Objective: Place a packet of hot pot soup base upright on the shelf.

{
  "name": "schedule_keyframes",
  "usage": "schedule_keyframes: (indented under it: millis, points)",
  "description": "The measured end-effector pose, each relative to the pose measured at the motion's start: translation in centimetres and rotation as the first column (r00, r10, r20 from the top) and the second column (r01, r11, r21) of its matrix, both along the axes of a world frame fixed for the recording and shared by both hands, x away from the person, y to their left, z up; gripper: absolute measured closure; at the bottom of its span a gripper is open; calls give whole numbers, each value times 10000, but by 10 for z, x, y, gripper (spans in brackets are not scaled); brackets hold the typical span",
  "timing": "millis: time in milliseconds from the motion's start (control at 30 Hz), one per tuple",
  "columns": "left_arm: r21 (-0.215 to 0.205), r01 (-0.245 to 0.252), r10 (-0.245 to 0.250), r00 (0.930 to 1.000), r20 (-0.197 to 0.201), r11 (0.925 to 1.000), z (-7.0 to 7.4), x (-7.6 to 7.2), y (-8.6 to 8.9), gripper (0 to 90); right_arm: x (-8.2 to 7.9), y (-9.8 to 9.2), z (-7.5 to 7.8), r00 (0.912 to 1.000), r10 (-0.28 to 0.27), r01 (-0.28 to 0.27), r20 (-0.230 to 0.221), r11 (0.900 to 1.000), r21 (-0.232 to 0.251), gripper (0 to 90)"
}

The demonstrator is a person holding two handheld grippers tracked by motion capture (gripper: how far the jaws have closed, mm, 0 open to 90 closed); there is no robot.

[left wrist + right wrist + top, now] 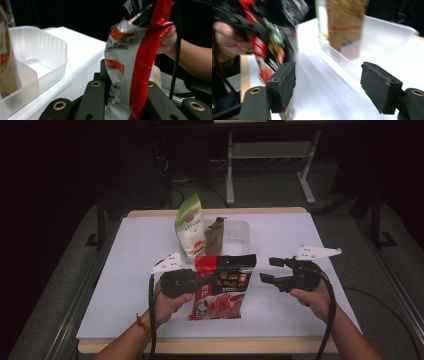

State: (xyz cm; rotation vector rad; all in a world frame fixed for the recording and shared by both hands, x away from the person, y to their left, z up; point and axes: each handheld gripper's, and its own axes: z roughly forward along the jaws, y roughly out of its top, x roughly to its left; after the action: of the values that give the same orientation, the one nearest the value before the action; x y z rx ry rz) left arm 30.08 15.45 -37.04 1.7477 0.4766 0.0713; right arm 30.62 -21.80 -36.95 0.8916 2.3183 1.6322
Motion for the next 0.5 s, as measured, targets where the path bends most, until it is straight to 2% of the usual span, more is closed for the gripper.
schedule_keyframes:
  millis: [67,167,233,300,367,400,500]
  points:
    - [-110,-133,134,9999,18,9999,3,1,1,802,-2,-9,-5,9992,-395,394,-57,9991,-162,269]
    - [-24,-360,361,9992,152,9993,5,3,1,802,-4,-20,-14,9965,-829,822,-135,9956,-454,255]
    - [-40,-514,514,9984,244,9987,7,4,1,802,-6,-24,-21,9933,-1139,1116,-190,9891,-961,240]
    - [-148,-706,711,9969,331,9974,10,7,2,801,-8,-28,-27,9922,-1224,1186,-240,9853,-1233,235]
    - [-134,-803,808,9956,471,9967,14,10,2,802,-10,-29,-33,9896,-1431,1389,-149,9773,-1599,220]
    - [-114,-882,888,9943,596,9960,17,11,1,801,-11,-30,-35,9880,-1542,1508,-74,9741,-1687,206]
    - [-205,-1140,1152,9904,769,9933,21,15,1,800,-12,-32,-42,9830,-1834,1811,-7,9712,-1546,177]
